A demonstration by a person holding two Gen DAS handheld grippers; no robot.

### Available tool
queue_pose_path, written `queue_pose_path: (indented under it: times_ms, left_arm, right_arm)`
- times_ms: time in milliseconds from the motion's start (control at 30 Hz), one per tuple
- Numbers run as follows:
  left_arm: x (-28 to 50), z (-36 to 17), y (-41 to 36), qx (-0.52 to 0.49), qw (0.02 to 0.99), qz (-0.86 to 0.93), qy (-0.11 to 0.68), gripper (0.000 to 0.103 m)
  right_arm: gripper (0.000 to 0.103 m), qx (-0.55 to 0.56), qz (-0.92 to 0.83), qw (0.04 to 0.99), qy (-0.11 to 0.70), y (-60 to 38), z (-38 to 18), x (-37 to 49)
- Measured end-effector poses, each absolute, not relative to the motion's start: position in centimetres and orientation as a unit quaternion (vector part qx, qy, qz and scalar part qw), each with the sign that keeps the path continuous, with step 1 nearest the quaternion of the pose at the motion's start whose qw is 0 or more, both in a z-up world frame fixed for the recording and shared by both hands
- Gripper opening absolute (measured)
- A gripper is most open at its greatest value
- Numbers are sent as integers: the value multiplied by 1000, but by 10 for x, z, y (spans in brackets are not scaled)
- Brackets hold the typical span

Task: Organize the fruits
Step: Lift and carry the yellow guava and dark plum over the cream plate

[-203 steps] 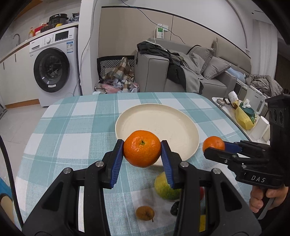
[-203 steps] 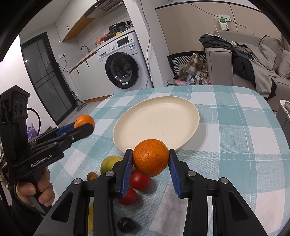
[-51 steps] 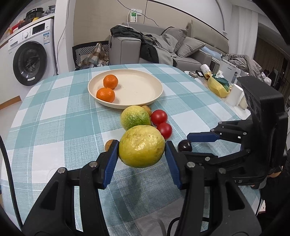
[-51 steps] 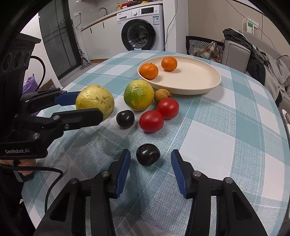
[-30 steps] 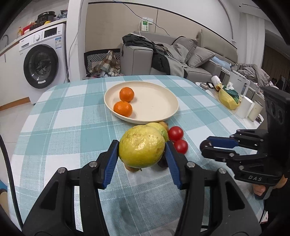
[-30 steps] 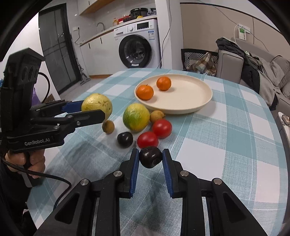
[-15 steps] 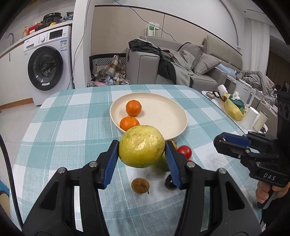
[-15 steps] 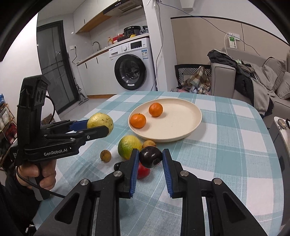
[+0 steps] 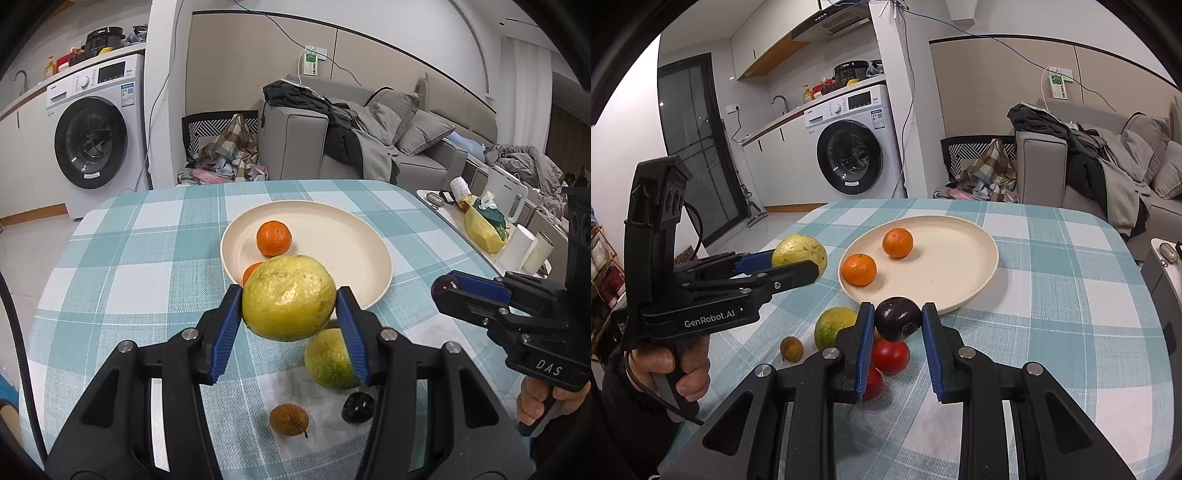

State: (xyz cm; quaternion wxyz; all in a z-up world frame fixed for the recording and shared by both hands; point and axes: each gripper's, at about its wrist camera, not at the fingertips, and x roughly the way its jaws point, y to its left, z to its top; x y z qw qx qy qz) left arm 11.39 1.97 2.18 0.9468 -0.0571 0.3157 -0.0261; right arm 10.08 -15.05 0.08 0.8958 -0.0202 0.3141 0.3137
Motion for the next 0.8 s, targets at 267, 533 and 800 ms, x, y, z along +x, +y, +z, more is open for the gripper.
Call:
queue_pose_path:
  times_ms: [267,533,800]
  left_arm:
    - [137,16,17,-50,946,-27,320,49]
    - [159,9,12,-35,944,-30,326,49]
    - [174,-1,8,-30,940,-41,337,49]
  right_arm:
    - [27,-19,314,894,318,-146,1,119]
    - [27,-5,312,891,330,-144,-2,141]
    - [27,1,308,886,348,-142,-11,158]
